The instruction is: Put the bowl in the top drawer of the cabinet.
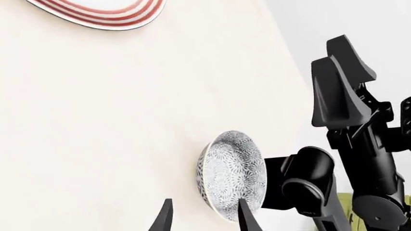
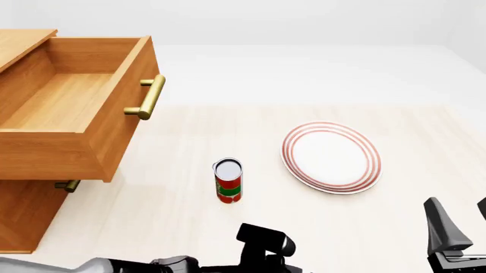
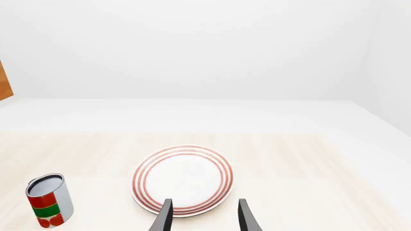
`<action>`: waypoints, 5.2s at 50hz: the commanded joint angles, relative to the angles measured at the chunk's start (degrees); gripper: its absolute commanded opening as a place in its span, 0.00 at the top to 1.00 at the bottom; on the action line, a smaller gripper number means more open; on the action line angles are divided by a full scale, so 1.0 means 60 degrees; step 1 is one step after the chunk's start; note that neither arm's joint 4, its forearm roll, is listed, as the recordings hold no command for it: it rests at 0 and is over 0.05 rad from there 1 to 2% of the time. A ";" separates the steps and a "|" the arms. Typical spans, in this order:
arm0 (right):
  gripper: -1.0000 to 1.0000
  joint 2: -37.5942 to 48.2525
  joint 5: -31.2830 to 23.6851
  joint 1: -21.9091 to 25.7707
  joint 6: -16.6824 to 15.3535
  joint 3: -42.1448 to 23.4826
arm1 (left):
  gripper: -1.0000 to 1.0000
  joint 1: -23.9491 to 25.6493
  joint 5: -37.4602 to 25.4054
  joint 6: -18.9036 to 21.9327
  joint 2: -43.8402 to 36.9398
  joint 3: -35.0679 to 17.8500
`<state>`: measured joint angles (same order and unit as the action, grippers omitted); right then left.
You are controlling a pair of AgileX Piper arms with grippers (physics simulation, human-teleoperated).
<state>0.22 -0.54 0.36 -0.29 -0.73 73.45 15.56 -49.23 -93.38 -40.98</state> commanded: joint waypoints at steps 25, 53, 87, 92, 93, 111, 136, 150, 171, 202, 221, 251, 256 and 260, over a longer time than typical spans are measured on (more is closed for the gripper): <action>0.00 0.0000 0.0000 0.0000 0.0001 0.0000 | 0.00 0.0287 0.0331 -0.0284 -0.1010 -0.0371; 0.00 0.0000 0.0000 -0.0002 0.0000 0.0000 | 0.00 0.0402 0.0330 -0.0543 -0.1664 -0.0857; 0.00 0.0001 -0.0001 0.0000 0.0000 0.0000 | 0.00 0.0484 0.0620 -0.0845 -0.2436 -0.1102; 0.00 0.0001 -0.0001 -0.0002 0.0003 0.0000 | 0.00 0.0502 0.0659 -0.0869 -0.2557 -0.1156; 0.00 0.0000 0.0000 0.0001 0.0000 0.0000 | 0.00 0.0490 0.0662 -0.0870 -0.2599 -0.1175; 0.00 0.0000 0.0001 0.0002 0.0001 0.0000 | 0.00 0.0558 0.0697 -0.0944 -0.2992 -0.1388; 0.00 0.0000 0.0000 -0.0001 0.0000 0.0000 | 1.00 0.0301 0.0386 -0.0719 -0.2715 -0.1470; 0.00 0.0000 0.0000 0.0000 0.0000 0.0000 | 1.00 0.0040 0.0046 -0.0606 -0.1834 -0.1138; 0.00 -0.0001 0.0001 0.0001 0.0001 0.0000 | 1.00 -0.0883 -0.0874 -0.0131 -0.0652 -0.1100; 0.00 0.0000 0.0000 -0.0002 0.0000 0.0000 | 1.00 -0.1629 -0.2485 0.0575 0.1118 -0.1578; 0.00 0.0000 0.0001 -0.0001 -0.0001 0.0000 | 1.00 -0.2115 -0.3519 0.1066 0.1633 -0.2317; 0.00 0.0001 -0.0001 0.0001 0.0001 0.0000 | 1.00 -0.2748 -0.4904 0.1441 0.2647 -0.3260; 0.00 0.0000 0.0000 0.0001 -0.0001 0.0000 | 1.00 -0.2900 -0.5062 0.1501 0.2831 -0.3345; 0.00 0.0000 0.0000 -0.0002 0.0001 0.0000 | 1.00 -0.2994 -0.5210 0.1542 0.2980 -0.3444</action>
<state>0.22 -0.54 0.36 -0.28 -0.73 56.82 -13.86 -40.87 -77.76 -60.13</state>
